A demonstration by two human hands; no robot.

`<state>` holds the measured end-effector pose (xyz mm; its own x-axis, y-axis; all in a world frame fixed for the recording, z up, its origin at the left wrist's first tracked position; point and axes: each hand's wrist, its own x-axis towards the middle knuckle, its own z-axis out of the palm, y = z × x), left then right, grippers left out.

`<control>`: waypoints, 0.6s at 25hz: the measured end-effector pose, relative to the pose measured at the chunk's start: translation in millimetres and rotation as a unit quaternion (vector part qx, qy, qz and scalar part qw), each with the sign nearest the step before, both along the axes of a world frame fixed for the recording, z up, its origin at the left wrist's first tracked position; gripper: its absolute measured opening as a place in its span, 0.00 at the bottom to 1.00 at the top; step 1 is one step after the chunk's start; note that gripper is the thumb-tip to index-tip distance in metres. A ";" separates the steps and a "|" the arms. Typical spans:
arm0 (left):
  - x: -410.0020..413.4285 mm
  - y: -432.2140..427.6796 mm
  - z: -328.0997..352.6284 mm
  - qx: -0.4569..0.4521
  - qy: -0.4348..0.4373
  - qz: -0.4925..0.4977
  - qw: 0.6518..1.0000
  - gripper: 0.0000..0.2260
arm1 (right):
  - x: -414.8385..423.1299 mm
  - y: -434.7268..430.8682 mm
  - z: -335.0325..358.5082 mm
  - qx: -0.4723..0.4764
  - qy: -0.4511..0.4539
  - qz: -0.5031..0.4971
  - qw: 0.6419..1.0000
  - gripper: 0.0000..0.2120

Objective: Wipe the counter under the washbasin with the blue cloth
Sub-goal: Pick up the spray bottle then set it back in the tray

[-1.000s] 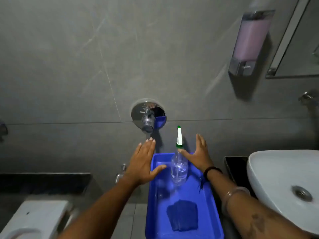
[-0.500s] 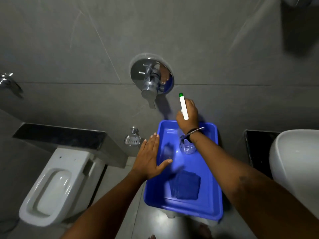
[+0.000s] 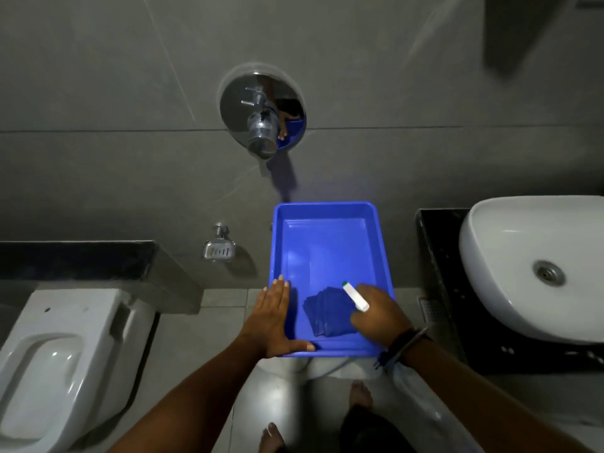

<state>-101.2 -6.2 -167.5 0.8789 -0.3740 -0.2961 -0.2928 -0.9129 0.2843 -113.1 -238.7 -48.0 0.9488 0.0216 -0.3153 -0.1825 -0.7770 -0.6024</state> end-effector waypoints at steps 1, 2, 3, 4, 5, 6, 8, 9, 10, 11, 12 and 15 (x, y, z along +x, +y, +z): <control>-0.3 1.9 -2.4 0.001 0.005 -0.006 1.000 0.66 | -12.0 -3.0 -13.8 -0.015 0.054 -0.016 0.998 0.06; -0.6 2.8 -3.9 0.003 0.009 -0.009 1.000 0.67 | -21.3 -4.5 -25.8 -0.018 0.091 -0.028 0.995 0.07; -1.0 2.1 -6.0 0.001 0.014 -0.010 1.000 0.68 | -28.0 -3.7 -35.5 -0.018 0.110 -0.038 0.993 0.12; -2.7 0.0 -7.5 -0.002 0.020 -0.013 1.000 0.68 | -32.2 -1.4 -43.2 -0.023 0.118 -0.046 0.992 0.15; -4.9 -2.3 -8.3 -0.003 0.026 -0.017 1.000 0.69 | -33.3 1.8 -47.5 -0.029 0.123 -0.054 0.991 0.16; -6.9 -3.4 -8.5 -0.003 0.028 -0.020 0.999 0.70 | -32.0 5.5 -49.9 -0.033 0.124 -0.060 0.990 0.15; -9.2 -2.2 -8.9 0.001 0.039 -0.026 0.999 0.71 | -28.3 12.4 -52.7 -0.063 0.128 -0.071 0.987 0.14; -9.2 -1.1 -8.9 0.002 0.045 -0.025 0.999 0.72 | -27.2 14.5 -53.0 -0.086 0.136 -0.071 0.984 0.13; -8.8 0.1 -8.0 0.002 0.049 -0.023 0.999 0.73 | -26.0 15.6 -52.8 -0.106 0.146 -0.065 0.981 0.11; -8.4 0.7 -7.2 0.001 0.053 -0.020 0.998 0.73 | -24.5 16.3 -52.1 -0.118 0.156 -0.058 0.979 0.12; -7.5 0.9 -6.9 0.000 0.056 -0.017 0.998 0.74 | -22.5 15.7 -51.4 -0.126 0.161 -0.051 0.978 0.12; -5.5 -1.0 -7.1 -0.012 0.067 -0.002 0.998 0.73 | -12.5 13.6 -48.9 -0.143 0.160 -0.035 0.976 0.10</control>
<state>-106.7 -7.2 -174.6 0.8307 -0.3851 -0.4021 -0.2536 -0.9046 0.3425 -125.6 -225.0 -96.9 0.7967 -0.1717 -0.5794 -0.3836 -0.8846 -0.2653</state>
